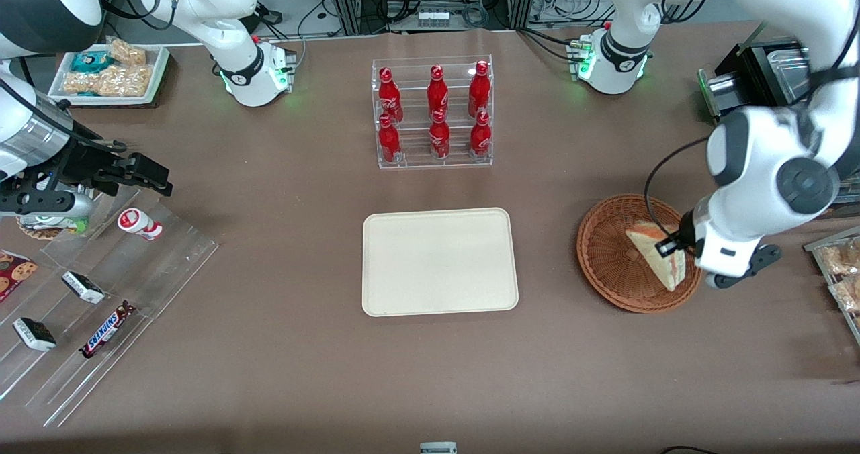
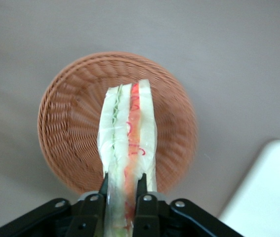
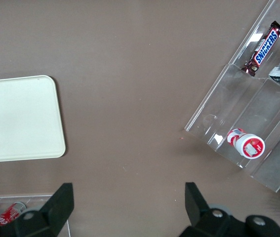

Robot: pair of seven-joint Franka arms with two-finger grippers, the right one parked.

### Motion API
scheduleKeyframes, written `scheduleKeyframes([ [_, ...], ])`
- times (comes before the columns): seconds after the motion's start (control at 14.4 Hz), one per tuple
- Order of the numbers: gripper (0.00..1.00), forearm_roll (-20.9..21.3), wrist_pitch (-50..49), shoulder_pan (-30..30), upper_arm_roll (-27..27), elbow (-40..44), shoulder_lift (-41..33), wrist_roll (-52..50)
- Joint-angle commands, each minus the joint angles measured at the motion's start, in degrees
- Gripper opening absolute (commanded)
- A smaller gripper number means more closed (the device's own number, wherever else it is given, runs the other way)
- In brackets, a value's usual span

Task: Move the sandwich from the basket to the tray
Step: 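Lift the sandwich and carry it over the cream tray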

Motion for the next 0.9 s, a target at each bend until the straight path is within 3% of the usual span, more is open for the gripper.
scheduleKeyframes([
  [0.0, 0.0, 1.09, -3.24, -1.23, -10.92, 6.68, 3.95, -8.87],
  [0.14, 0.01, 5.9, -0.53, -7.17, -13.86, 8.35, 8.33, -12.05],
  [0.42, 0.02, 10.92, 6.5, -18.0, -13.78, 13.97, 18.26, -17.69],
  [0.69, 0.04, 11.99, 15.29, -21.18, -13.6, 14.95, 24.25, -17.78],
  [0.83, 0.06, 15.49, 19.68, -22.41, -13.51, 15.12, 27.67, -17.87],
])
